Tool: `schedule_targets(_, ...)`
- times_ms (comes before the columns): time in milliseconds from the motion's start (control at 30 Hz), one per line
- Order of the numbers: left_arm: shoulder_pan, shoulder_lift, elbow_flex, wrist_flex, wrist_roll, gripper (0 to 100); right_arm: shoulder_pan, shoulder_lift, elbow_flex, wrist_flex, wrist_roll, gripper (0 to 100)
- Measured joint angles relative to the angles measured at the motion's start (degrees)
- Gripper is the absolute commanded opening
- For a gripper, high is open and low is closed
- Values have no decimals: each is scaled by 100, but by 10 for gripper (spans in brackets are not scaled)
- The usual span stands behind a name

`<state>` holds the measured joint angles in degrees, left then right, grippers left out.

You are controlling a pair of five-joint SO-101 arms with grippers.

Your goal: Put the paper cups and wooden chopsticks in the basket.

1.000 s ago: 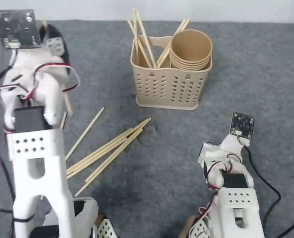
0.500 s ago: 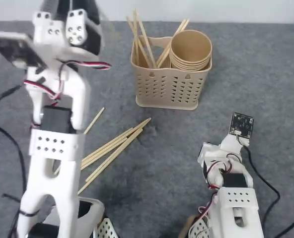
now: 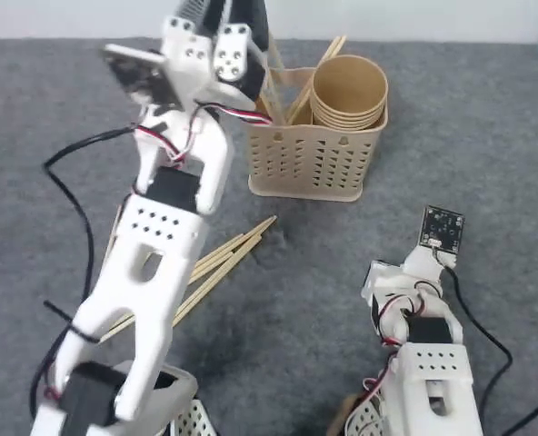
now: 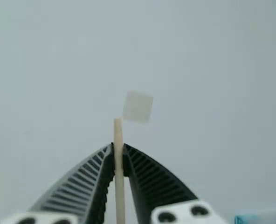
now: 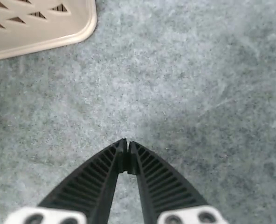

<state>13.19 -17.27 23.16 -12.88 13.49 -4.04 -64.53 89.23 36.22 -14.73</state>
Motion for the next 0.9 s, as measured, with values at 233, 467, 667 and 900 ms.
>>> schedule_targets(233,141,9,1327,-923,-35,12,0,0,0,0,149,9)
schedule_targets(467,167,53,2409,-1556,-35,12,0,0,0,0,149,9)
schedule_targets(667,167,53,2470,-1442,-35,122,0,0,0,0,158,9)
schedule_targets(900,123,53,2259,-369,-35,165,0,0,0,0,158,9)
